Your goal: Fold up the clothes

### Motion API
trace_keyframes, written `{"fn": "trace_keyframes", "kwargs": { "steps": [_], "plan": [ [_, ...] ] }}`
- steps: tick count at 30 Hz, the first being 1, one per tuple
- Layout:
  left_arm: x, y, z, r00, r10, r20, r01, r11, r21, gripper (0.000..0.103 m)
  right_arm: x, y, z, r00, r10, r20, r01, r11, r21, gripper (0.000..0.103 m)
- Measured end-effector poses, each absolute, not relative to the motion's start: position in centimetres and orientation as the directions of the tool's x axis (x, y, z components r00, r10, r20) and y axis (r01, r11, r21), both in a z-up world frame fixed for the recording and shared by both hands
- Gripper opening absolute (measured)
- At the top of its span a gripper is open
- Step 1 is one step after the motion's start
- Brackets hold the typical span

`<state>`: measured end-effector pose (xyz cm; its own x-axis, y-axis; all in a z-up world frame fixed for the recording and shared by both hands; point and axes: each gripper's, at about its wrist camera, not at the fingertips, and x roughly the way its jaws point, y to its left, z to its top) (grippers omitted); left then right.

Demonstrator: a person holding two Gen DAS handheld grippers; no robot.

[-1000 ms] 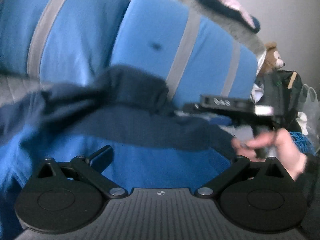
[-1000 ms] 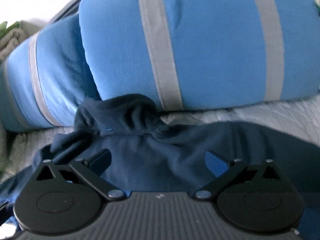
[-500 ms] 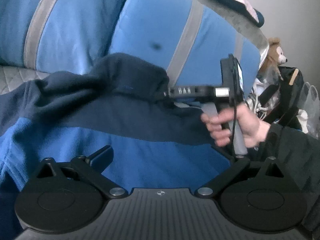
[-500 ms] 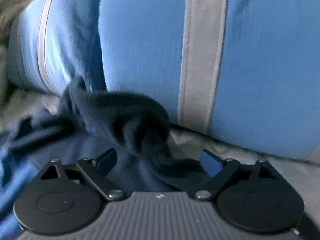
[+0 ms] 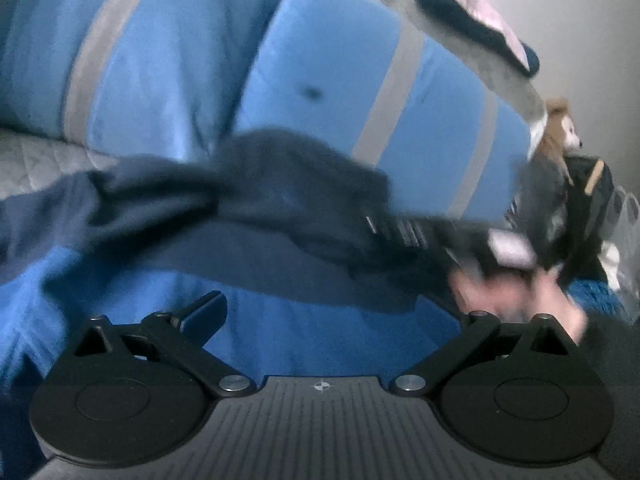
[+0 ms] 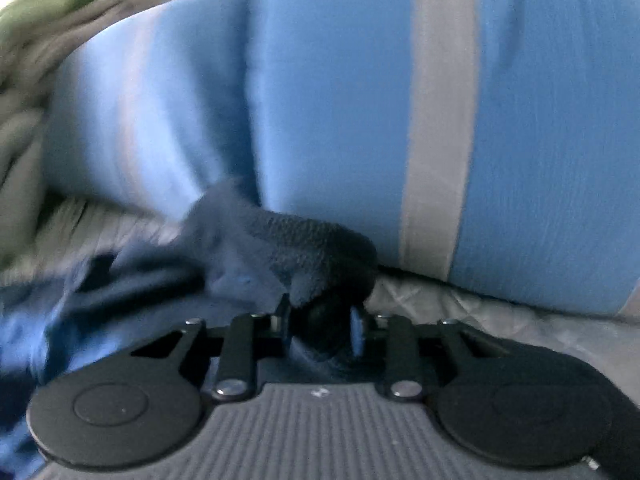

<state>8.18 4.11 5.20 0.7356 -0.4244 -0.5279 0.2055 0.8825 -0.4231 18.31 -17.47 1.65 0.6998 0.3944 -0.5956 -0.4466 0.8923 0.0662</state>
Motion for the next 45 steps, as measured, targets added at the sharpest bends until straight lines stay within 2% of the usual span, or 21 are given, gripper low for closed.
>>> {"fn": "trace_keyframes", "kwargs": {
  "steps": [5, 10, 13, 20, 23, 24, 27, 29, 31, 33, 35, 37, 39, 42, 45],
  "plan": [
    [7.3, 5.5, 6.5, 0.796, -0.380, -0.472, 0.175, 0.889, -0.423, 0.103, 9.0, -15.0, 2.0, 0.747, 0.363, -0.557, -0.530, 0.831, -0.169, 0.021],
    [6.3, 5.7, 7.3, 0.814, -0.367, -0.451, 0.180, 0.897, -0.405, 0.103, 2.8, -12.7, 0.7, 0.761, 0.338, -0.554, -0.561, 0.771, -0.301, 0.020],
    [5.7, 5.0, 7.5, 0.817, -0.351, -0.457, 0.198, 0.916, -0.349, 0.103, 0.2, -11.2, -0.3, 0.758, 0.317, -0.569, -0.592, 0.702, -0.397, 0.020],
    [7.6, 2.4, 4.9, 0.764, -0.211, -0.610, 0.186, 0.977, -0.104, 0.103, -2.4, -10.6, -1.6, 0.748, 0.291, -0.596, -0.625, 0.612, -0.484, 0.020],
    [8.3, 2.1, 3.2, 0.748, -0.122, -0.652, 0.170, 0.985, 0.011, 0.102, -2.4, -10.6, -2.0, 0.738, 0.293, -0.607, -0.632, 0.614, -0.472, 0.020],
    [8.4, 2.2, 2.7, 0.748, -0.087, -0.658, 0.161, 0.986, 0.052, 0.102, -2.2, -10.7, -2.0, 0.732, 0.292, -0.615, -0.634, 0.623, -0.458, 0.023],
    [7.9, 2.8, 1.8, 0.745, -0.008, -0.667, 0.130, 0.982, 0.133, 0.102, -1.9, -11.2, -1.7, 0.709, 0.304, -0.637, -0.638, 0.663, -0.393, 0.081],
    [7.6, 3.5, 1.4, 0.735, 0.003, -0.678, 0.126, 0.982, 0.142, 0.102, -1.8, -11.7, -1.3, 0.688, 0.329, -0.647, -0.643, 0.690, -0.333, 0.091],
    [7.3, 4.0, 1.1, 0.733, 0.012, -0.680, 0.128, 0.980, 0.155, 0.102, -1.8, -12.4, -0.6, 0.659, 0.389, -0.644, -0.655, 0.717, -0.237, 0.091],
    [7.0, 4.2, 0.9, 0.730, 0.019, -0.684, 0.134, 0.977, 0.169, 0.102, -1.5, -12.8, 0.3, 0.642, 0.441, -0.628, -0.647, 0.750, -0.136, 0.098],
    [7.0, 4.2, 0.8, 0.724, 0.019, -0.690, 0.143, 0.974, 0.177, 0.102, -0.9, -13.2, 1.1, 0.643, 0.477, -0.600, -0.620, 0.784, -0.041, 0.099],
    [6.8, 4.2, 0.7, 0.723, 0.012, -0.690, 0.152, 0.973, 0.176, 0.102, -0.1, -13.2, 1.4, 0.676, 0.449, -0.584, -0.547, 0.837, 0.010, 0.101],
    [6.7, 3.8, 1.0, 0.734, -0.005, -0.679, 0.165, 0.971, 0.171, 0.102, 0.8, -12.7, 0.7, 0.708, 0.368, -0.603, -0.466, 0.885, -0.008, 0.101],
    [6.2, 3.1, 1.8, 0.785, -0.057, -0.617, 0.194, 0.968, 0.157, 0.102, 1.9, -11.9, -0.7, 0.739, 0.232, -0.632, -0.348, 0.935, -0.064, 0.101],
    [5.8, 1.9, 2.6, 0.829, -0.083, -0.552, 0.217, 0.959, 0.182, 0.103, 1.7, -11.2, -1.3, 0.759, 0.170, -0.629, -0.303, 0.947, -0.109, 0.100]
  ]
}}
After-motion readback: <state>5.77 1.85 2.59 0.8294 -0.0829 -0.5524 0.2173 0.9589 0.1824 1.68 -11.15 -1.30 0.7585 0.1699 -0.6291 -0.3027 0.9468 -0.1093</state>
